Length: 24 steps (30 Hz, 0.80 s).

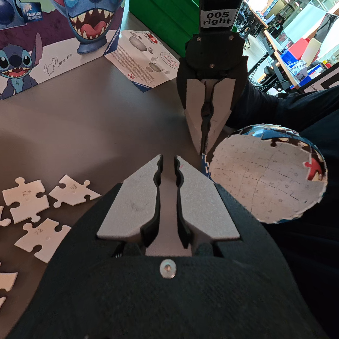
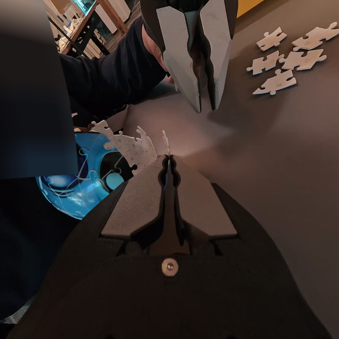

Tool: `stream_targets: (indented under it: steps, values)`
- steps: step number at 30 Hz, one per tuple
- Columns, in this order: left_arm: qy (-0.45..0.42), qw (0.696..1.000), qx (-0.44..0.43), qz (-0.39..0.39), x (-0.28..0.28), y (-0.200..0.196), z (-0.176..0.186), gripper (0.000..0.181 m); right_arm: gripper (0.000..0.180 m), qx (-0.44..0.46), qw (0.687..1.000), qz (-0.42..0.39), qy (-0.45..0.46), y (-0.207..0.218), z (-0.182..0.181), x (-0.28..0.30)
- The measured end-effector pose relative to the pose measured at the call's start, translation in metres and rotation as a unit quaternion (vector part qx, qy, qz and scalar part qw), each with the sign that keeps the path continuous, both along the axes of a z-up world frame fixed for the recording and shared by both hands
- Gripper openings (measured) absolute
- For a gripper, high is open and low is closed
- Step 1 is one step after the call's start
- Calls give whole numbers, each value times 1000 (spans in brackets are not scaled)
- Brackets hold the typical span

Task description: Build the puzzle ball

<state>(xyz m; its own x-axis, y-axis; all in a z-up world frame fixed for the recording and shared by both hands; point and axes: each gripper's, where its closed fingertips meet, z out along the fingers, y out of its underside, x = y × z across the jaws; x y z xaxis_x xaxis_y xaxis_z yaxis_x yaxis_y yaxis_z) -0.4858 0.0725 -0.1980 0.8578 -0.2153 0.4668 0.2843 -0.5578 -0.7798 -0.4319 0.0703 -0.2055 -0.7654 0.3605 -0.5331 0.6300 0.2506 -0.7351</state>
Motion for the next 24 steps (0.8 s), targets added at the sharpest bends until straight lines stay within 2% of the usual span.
stream_targets:
  steps: [24]
  values:
    - [-3,1000,-16,0,0,0,-8,10,0,0,1000,3,-3,-1,0,1]
